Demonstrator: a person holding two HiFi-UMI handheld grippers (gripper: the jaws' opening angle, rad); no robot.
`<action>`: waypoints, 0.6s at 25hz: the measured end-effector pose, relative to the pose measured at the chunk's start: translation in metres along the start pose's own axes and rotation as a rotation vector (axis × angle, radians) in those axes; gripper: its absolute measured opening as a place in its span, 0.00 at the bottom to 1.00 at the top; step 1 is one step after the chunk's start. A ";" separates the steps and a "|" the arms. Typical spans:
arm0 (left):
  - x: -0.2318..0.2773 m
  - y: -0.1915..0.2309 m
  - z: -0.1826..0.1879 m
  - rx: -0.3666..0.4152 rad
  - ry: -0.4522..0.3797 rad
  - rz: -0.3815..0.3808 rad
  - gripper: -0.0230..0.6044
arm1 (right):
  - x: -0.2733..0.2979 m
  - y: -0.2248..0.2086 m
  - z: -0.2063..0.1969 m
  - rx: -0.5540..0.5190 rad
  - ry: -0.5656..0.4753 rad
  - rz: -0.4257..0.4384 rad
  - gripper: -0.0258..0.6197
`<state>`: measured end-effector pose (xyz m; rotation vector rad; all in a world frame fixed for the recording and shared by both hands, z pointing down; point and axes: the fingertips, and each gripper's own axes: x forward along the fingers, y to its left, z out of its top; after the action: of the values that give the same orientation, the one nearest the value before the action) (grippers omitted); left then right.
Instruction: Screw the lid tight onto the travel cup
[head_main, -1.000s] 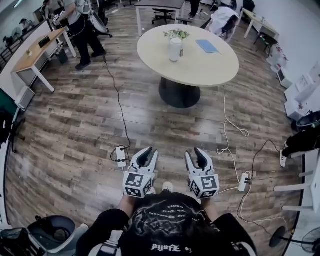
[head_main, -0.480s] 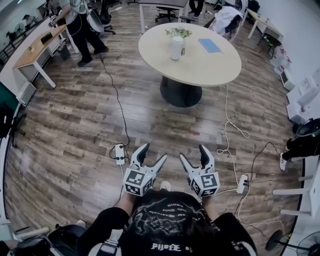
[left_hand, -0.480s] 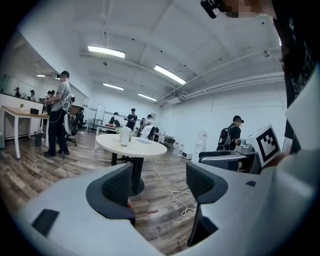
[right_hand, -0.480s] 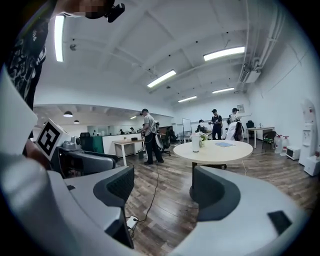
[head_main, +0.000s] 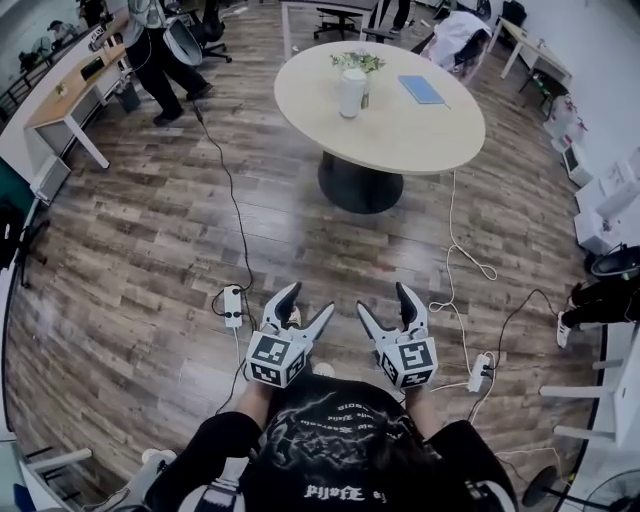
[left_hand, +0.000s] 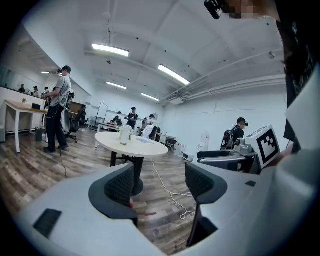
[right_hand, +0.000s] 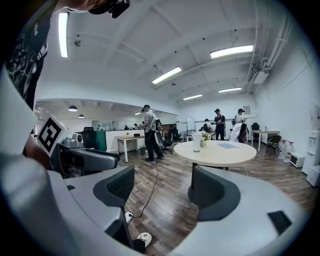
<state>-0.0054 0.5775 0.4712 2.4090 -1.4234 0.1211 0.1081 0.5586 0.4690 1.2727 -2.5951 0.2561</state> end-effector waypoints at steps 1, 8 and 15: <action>0.005 0.003 -0.001 0.001 0.004 -0.001 0.58 | 0.005 -0.002 -0.001 -0.004 0.007 -0.003 0.60; 0.054 0.037 0.005 0.005 0.034 -0.030 0.58 | 0.052 -0.027 0.000 0.004 0.045 -0.030 0.60; 0.113 0.095 0.030 0.024 0.073 -0.085 0.58 | 0.125 -0.051 0.023 0.026 0.058 -0.077 0.60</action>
<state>-0.0346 0.4315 0.4937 2.4539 -1.2921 0.2040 0.0717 0.4274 0.4857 1.3502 -2.4959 0.3083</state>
